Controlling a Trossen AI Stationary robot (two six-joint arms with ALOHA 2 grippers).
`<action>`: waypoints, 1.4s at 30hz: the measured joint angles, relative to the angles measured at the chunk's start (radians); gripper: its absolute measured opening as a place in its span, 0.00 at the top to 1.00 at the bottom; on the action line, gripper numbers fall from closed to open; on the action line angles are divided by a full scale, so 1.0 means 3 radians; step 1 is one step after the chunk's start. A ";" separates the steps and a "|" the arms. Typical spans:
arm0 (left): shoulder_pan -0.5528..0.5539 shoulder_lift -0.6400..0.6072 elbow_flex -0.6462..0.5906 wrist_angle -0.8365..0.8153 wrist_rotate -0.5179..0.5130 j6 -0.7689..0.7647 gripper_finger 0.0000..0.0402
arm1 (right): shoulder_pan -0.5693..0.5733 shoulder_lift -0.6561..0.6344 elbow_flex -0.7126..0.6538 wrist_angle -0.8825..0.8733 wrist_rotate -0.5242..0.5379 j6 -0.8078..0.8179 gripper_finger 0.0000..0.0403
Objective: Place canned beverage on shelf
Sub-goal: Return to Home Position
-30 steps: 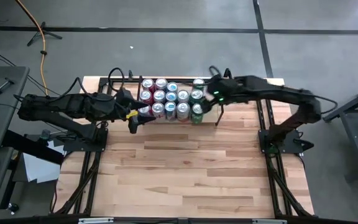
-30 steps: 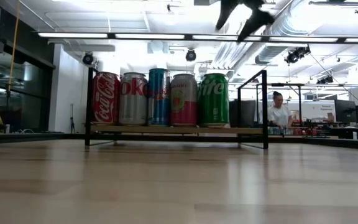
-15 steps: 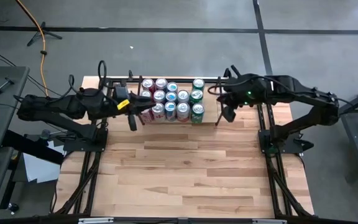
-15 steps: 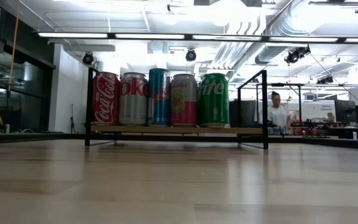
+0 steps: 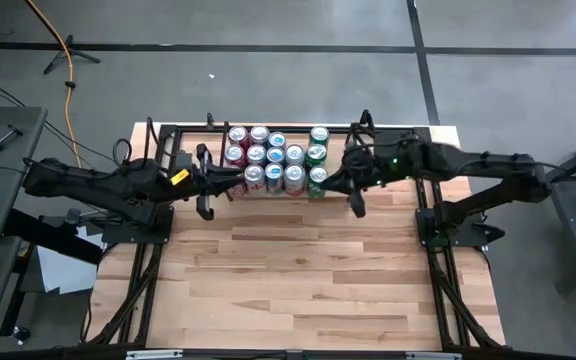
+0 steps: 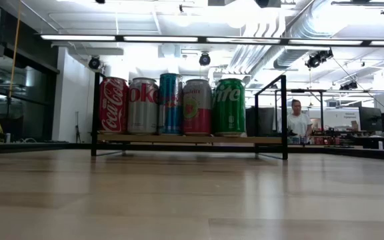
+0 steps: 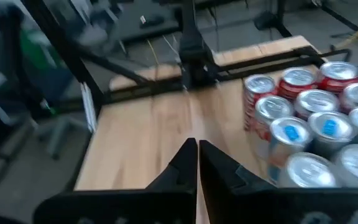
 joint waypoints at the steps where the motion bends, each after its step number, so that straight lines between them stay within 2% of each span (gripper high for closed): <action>1: 0.0000 -0.0039 -0.0046 0.0007 0.0002 -0.0003 1.00 | 0.0010 -0.0025 -0.0164 0.0241 -0.0033 0.0081 0.99; 3: -0.0001 -0.0137 -0.0178 0.0029 0.0004 -0.0005 1.00 | 0.0028 -0.0068 -0.0449 0.0690 -0.0111 0.0236 1.00; 6: 0.0000 -0.0277 -0.0442 0.0213 0.0003 -0.0004 1.00 | 0.0033 -0.0096 -0.0621 0.1090 -0.0217 0.0397 1.00; 11: 0.0039 -0.0578 -0.1079 0.0856 0.0084 -0.0004 1.00 | 0.0027 -0.0095 -0.0572 0.1147 -0.0212 0.0441 1.00; 15: 0.0206 -0.0822 -0.1619 0.1406 0.0237 -0.0114 1.00 | -0.0001 -0.0116 -0.0476 0.1148 -0.0218 0.0556 1.00; 21: 0.0444 -0.1237 -0.2204 0.1783 0.0525 -0.0525 1.00 | -0.0002 -0.0184 -0.0426 0.1087 -0.0144 0.0729 1.00; 28: 0.0481 -0.1514 -0.2234 0.1180 0.0670 -0.0746 1.00 | 0.0039 -0.0273 -0.0434 0.0665 -0.0113 0.0818 1.00; 38: 0.0474 -0.1511 -0.2233 0.0979 0.0679 -0.0877 1.00 | 0.0102 -0.0346 -0.0450 0.0047 -0.0128 0.0591 1.00; 42: 0.0474 -0.1510 -0.2233 0.0909 0.0676 -0.0877 1.00 | 0.0102 -0.0636 -0.0974 0.0494 -0.0248 0.0591 1.00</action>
